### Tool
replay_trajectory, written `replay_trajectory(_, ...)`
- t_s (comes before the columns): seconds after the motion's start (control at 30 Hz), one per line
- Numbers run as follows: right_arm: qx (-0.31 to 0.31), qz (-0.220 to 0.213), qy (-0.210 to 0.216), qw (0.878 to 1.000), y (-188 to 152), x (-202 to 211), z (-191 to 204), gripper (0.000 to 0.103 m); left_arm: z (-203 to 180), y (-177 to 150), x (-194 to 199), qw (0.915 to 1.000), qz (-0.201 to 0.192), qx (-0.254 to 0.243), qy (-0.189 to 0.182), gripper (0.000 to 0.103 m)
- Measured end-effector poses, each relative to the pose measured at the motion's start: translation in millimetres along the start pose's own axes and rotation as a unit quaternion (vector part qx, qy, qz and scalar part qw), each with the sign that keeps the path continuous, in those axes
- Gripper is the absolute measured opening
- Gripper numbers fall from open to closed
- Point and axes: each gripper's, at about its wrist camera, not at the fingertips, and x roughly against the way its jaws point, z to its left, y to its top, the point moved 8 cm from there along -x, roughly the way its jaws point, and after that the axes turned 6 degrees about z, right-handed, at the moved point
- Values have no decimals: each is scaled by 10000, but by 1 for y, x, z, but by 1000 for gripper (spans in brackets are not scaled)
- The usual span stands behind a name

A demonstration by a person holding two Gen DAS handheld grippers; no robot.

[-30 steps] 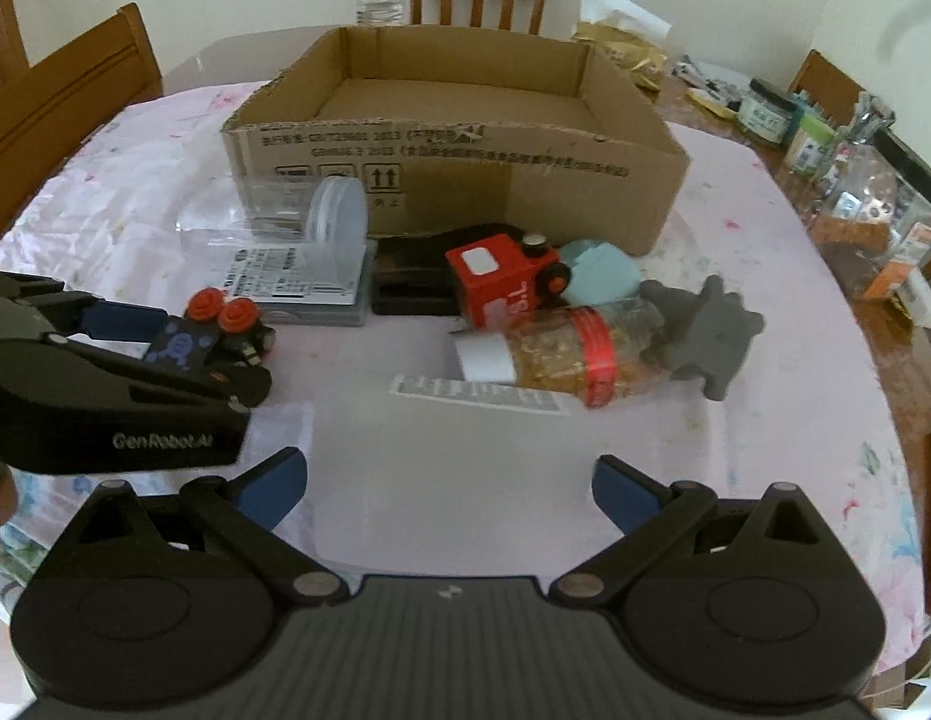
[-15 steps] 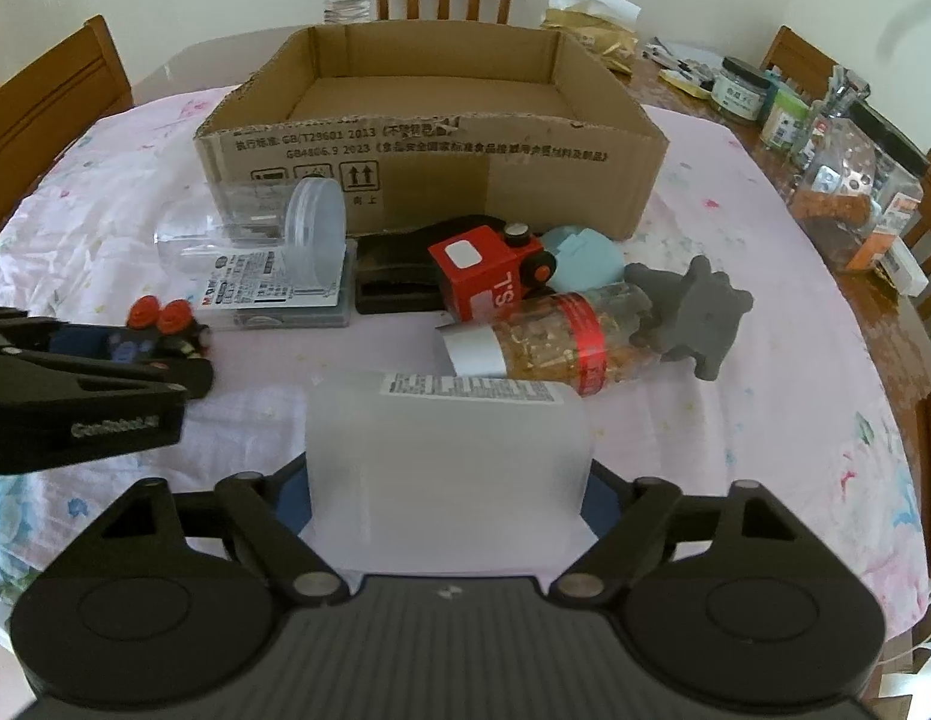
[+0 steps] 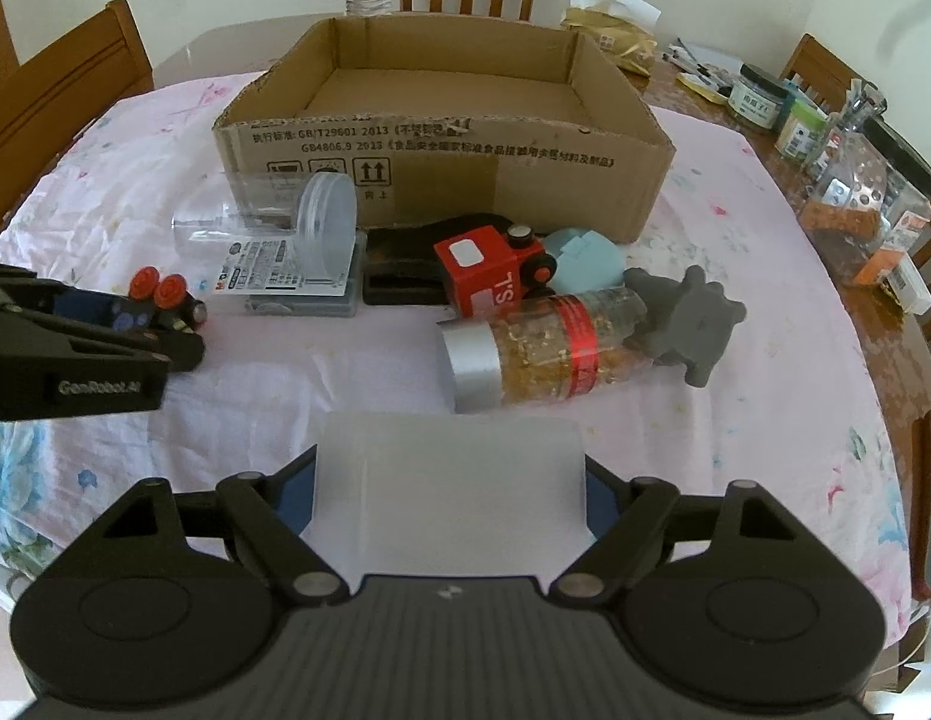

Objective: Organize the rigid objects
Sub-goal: 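Lower cube into cardboard box and open left tool while right tool carries white box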

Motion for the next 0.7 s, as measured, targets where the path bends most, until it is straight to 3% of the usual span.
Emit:
replay_trajectory(0.33,186,180,20,9997,-1,-7,-2,87,2,0,-2,9999,55,-128,-54,51)
replay_trajectory(0.7,-288,598,-10,9978,-18,-16,-4,87,4,-3,-5,9999,109,-28,-35,51)
